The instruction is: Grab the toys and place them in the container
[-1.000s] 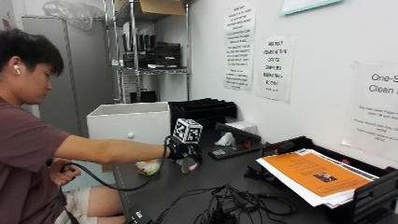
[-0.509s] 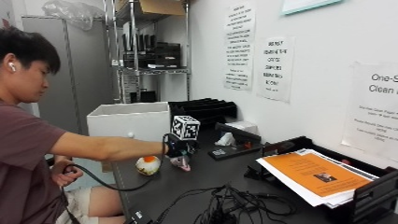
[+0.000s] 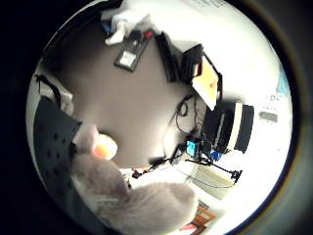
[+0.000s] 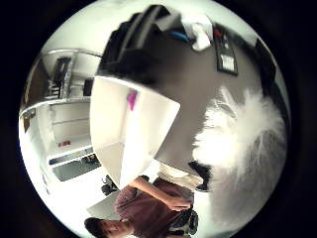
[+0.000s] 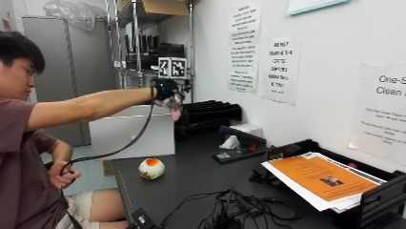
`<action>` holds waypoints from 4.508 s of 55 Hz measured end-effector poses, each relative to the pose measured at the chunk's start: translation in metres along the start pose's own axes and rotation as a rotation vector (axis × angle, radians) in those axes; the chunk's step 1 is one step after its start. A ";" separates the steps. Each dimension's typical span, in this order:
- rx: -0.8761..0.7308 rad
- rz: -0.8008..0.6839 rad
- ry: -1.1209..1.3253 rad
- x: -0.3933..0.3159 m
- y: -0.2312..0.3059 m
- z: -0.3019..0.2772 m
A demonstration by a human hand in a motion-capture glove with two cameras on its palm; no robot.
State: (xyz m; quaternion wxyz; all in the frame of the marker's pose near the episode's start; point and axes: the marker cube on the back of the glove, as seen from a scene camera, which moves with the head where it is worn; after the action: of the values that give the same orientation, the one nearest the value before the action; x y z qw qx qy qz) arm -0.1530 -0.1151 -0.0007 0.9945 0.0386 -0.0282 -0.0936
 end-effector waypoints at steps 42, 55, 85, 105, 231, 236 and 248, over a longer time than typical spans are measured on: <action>0.323 -0.594 0.055 -0.290 0.033 -0.058; -0.065 -0.500 0.108 -0.292 0.018 -0.004; 0.050 -0.324 0.149 -0.187 0.034 -0.061; -0.020 -0.109 0.104 -0.012 0.100 0.013; 0.339 -0.525 -0.065 -0.296 0.034 -0.027; 0.222 -0.474 -0.056 -0.298 0.030 -0.016; 0.158 -0.446 -0.081 -0.294 0.031 -0.010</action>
State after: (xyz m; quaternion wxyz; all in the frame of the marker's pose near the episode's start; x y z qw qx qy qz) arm -0.4352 -0.0290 -0.0228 0.9411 0.1180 -0.0662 -0.3098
